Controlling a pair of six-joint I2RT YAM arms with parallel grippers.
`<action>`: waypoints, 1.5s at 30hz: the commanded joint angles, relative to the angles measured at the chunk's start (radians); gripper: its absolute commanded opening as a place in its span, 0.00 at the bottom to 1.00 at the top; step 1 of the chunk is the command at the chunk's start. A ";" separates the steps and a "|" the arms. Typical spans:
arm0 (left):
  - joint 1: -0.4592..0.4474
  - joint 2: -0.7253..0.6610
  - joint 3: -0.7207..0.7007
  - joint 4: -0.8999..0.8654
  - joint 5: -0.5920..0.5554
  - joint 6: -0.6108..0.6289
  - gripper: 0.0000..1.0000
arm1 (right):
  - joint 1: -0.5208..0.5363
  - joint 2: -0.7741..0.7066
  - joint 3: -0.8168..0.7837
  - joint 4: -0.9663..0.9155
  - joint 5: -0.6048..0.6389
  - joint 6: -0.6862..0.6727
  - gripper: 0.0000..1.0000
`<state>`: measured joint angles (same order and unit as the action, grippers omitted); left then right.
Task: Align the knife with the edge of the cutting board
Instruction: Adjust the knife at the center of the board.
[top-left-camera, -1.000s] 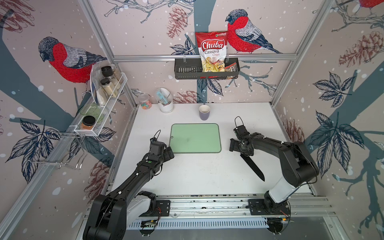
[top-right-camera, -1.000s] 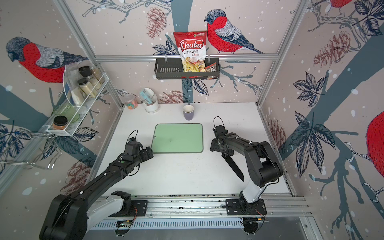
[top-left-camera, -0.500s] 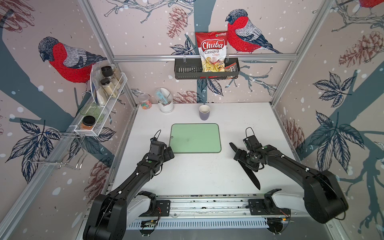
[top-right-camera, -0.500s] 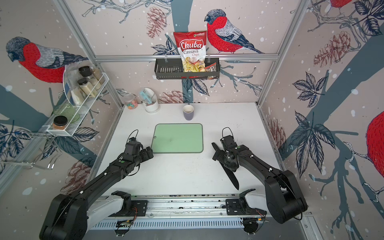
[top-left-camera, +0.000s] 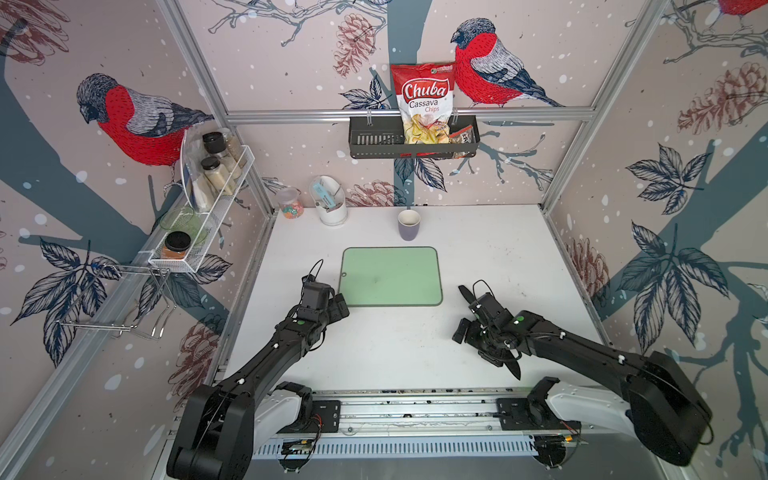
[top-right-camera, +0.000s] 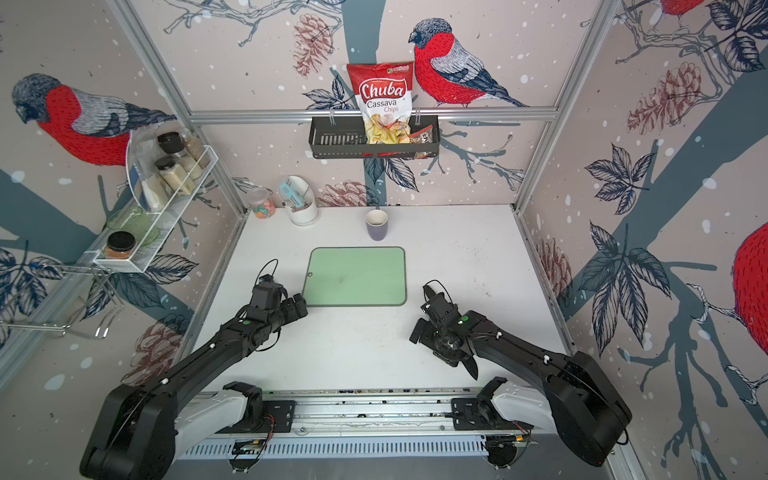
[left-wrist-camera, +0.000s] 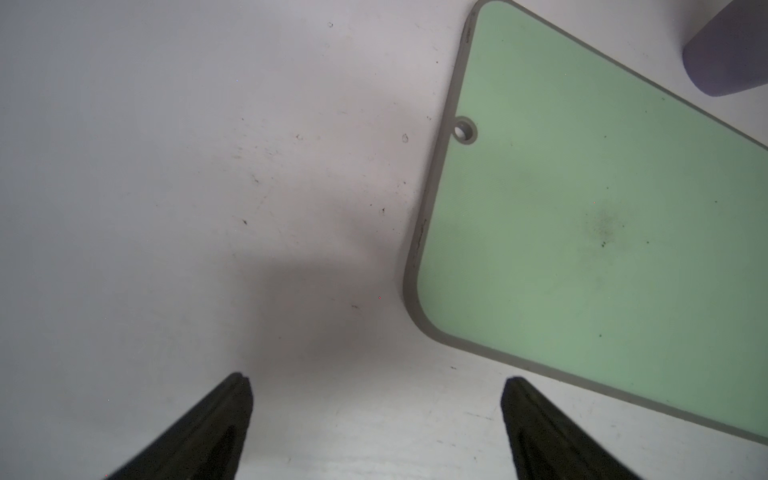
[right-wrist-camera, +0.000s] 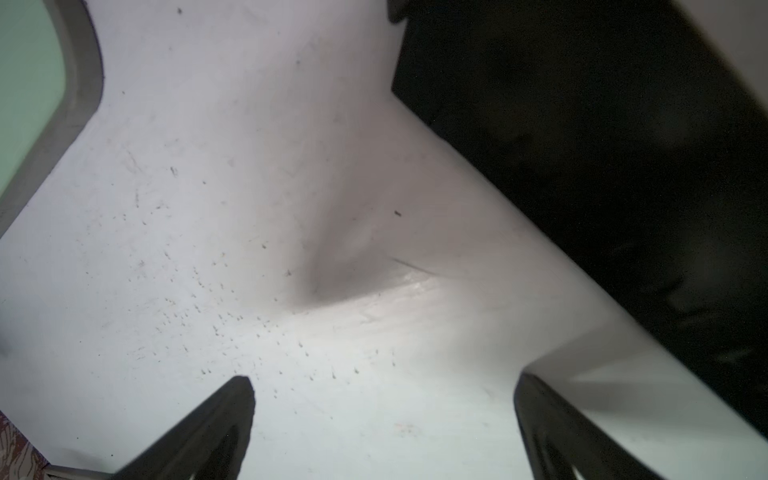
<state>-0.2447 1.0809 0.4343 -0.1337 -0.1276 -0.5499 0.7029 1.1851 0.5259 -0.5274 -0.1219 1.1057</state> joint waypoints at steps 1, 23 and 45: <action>-0.005 0.002 0.009 0.005 -0.006 0.002 0.96 | -0.073 0.026 -0.026 -0.050 0.039 -0.015 1.00; -0.012 0.001 0.012 -0.004 -0.016 0.005 0.96 | -0.614 0.636 0.451 0.028 0.027 -0.269 1.00; -0.025 0.026 0.023 0.001 -0.024 0.008 0.95 | -0.361 0.668 0.507 -0.030 0.072 -0.148 1.00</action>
<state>-0.2649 1.1038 0.4469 -0.1371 -0.1341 -0.5491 0.2962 1.8244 1.0760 -0.5823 0.1688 0.8860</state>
